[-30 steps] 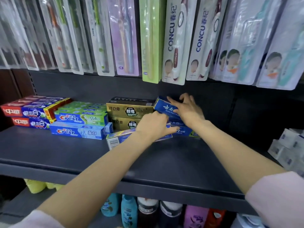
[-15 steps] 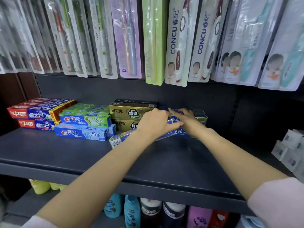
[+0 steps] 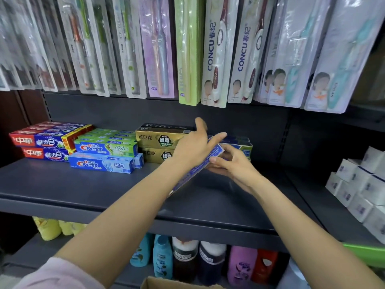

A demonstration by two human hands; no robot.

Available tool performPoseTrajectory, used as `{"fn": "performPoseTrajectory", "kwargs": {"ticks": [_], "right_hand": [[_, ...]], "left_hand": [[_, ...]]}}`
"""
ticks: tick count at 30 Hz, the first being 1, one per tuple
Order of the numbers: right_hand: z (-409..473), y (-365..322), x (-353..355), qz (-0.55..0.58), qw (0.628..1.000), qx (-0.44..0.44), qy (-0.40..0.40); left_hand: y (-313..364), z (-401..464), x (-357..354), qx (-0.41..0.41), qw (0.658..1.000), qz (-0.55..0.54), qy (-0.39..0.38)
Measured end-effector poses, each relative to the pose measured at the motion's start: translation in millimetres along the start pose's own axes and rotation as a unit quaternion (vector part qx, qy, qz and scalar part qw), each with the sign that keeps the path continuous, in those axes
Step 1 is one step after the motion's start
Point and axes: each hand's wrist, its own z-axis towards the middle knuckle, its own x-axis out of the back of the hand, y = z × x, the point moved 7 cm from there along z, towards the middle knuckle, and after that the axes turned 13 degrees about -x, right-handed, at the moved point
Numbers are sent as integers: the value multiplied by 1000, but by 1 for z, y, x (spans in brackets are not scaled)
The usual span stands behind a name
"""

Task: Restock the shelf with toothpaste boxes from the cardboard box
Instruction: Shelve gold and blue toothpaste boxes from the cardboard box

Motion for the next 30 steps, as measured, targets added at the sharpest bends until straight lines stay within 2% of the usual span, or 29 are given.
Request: {"fn": "performPoseTrajectory", "kwargs": {"ticks": [3,6,9,11,14,16,18,22,25,27,30], "right_hand": [[-3,3,14,49,998,1,29],[-5,4,26,91,994,6,55],[-4,10,30,158,982,-7,102],[-3,13,26,186,973,-53,129],[-4,14,23,219,956,-141,134],[-2,11,30,262,947,-125,138],[-2,7,38,291,944,-81,130],[-7,-2,50,324,941,-5,98],[-6,6,49,325,939,-9,107],[-2,17,36,273,957,-42,87],[2,14,30,224,968,-50,97]], "left_hand": [[-18,-14,-10,34,992,-84,-84],[-36,-30,-14,35,982,-71,-173],[-40,-31,-10,6,986,-34,-164],[-31,-29,-7,-29,988,60,-143],[-9,-30,-6,-121,953,259,-103],[-3,-31,-6,-157,936,305,-84],[-13,-31,-8,-130,945,281,-104],[-36,-35,-14,-14,976,114,-186],[-27,-35,-18,-19,978,144,-149],[-21,-34,-24,-21,980,154,-122],[-18,-31,-36,-22,983,97,-157]]}}
